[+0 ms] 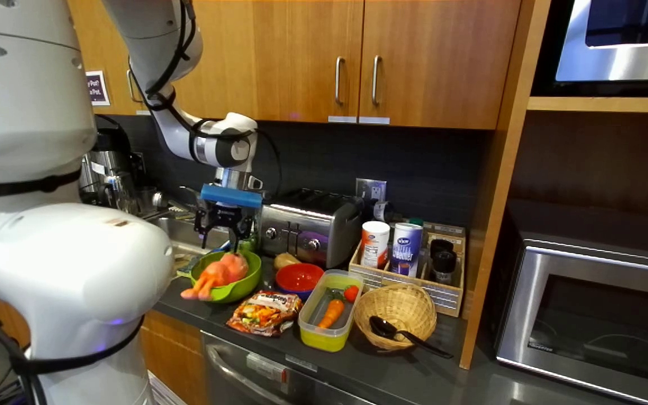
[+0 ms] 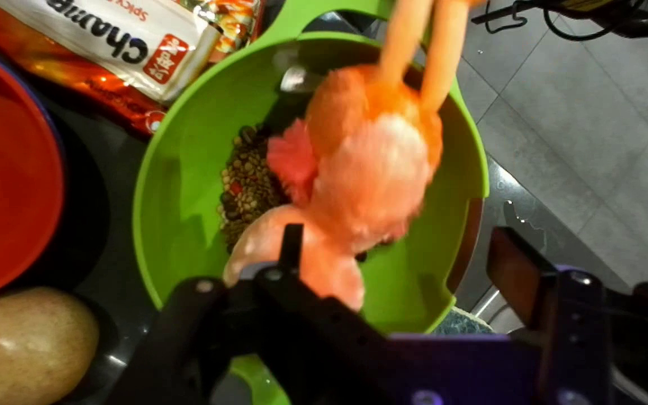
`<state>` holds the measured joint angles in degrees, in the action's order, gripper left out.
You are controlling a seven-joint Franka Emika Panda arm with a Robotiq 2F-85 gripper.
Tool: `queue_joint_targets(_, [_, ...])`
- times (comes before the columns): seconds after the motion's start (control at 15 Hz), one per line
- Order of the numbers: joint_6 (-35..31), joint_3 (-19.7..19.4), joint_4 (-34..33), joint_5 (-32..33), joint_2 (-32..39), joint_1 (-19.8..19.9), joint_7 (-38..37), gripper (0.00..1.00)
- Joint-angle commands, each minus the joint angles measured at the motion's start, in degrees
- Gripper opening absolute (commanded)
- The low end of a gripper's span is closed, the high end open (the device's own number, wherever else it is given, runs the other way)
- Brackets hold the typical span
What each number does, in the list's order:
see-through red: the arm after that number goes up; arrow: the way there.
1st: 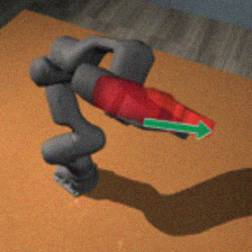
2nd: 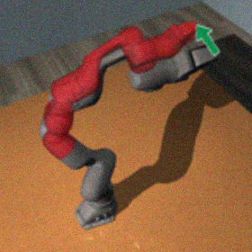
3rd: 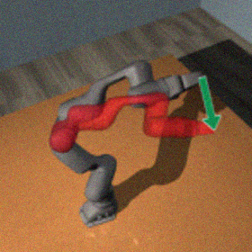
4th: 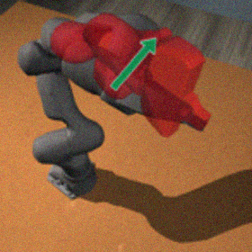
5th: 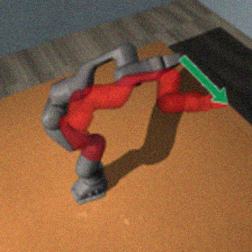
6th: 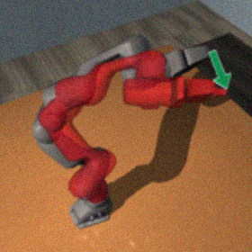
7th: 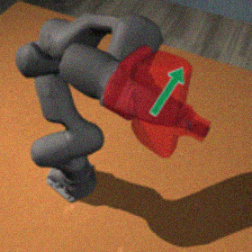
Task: Put the bird plush toy in the light green bowl.
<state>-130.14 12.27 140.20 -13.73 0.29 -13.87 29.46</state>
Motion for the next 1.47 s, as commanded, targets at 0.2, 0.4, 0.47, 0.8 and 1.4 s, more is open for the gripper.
queue_joint_targets(0.2, [1.21, -0.01, -0.79, -1.76, 1.09, 1.17, 1.69, 1.0])
queue_joint_targets(0.4, [1.36, 0.15, -0.76, -2.0, 0.94, 1.29, 1.19, 1.0])
queue_joint_targets(0.47, [1.39, 0.2, -0.7, -2.12, 0.7, 1.28, 0.4, 1.0])
queue_joint_targets(0.8, [1.57, 1.05, 2.26, -2.88, -5.5, 0.3, -8.11, 1.0])
queue_joint_targets(1.4, [-4.47, -1.31, 11.19, -4.1, -21.7, 0.98, -25.04, 1.0])
